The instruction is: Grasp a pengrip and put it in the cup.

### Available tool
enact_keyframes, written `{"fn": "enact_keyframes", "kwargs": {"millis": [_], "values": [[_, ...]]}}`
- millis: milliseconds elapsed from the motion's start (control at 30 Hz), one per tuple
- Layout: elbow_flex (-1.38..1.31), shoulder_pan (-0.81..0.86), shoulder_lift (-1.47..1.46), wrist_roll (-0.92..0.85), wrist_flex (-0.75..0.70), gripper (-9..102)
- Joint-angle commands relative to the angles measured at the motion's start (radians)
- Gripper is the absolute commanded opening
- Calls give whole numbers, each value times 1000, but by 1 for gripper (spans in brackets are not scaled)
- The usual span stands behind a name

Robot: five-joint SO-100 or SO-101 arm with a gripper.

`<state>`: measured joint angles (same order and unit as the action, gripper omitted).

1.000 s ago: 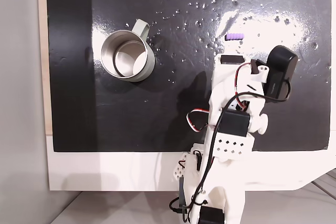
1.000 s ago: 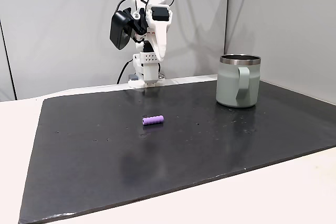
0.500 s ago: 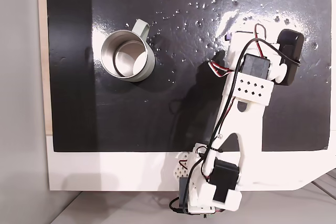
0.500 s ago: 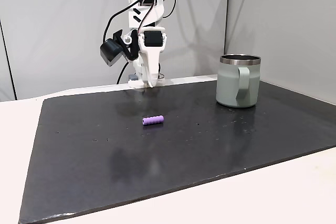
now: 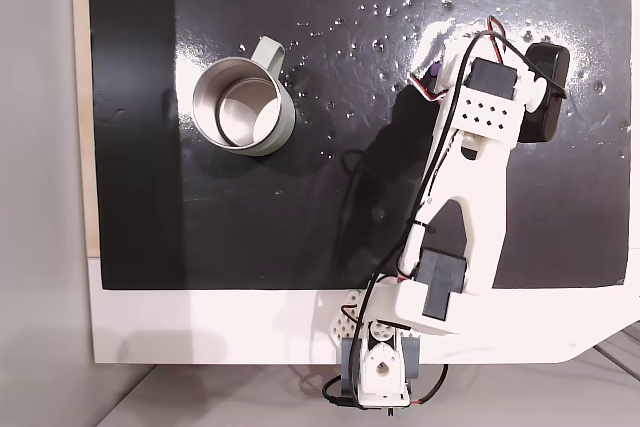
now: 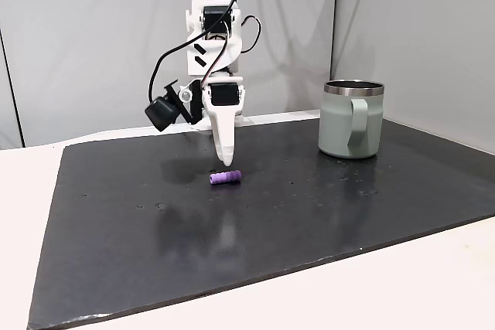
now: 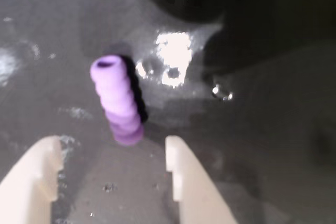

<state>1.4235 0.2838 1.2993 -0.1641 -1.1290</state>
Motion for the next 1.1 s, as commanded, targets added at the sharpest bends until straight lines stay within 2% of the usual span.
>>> {"fn": "enact_keyframes", "kwargs": {"millis": [0, 200, 300, 433, 633, 1067], "values": [[-80, 11, -31, -2, -3, 20], [-112, 9, -104, 3, -2, 18], [-114, 8, -123, 5, 3, 14], [-114, 6, -135, 8, 5, 2], [-114, 11, -126, 8, -5, 0], [-107, -52, 253, 15, -202, 0]]}}
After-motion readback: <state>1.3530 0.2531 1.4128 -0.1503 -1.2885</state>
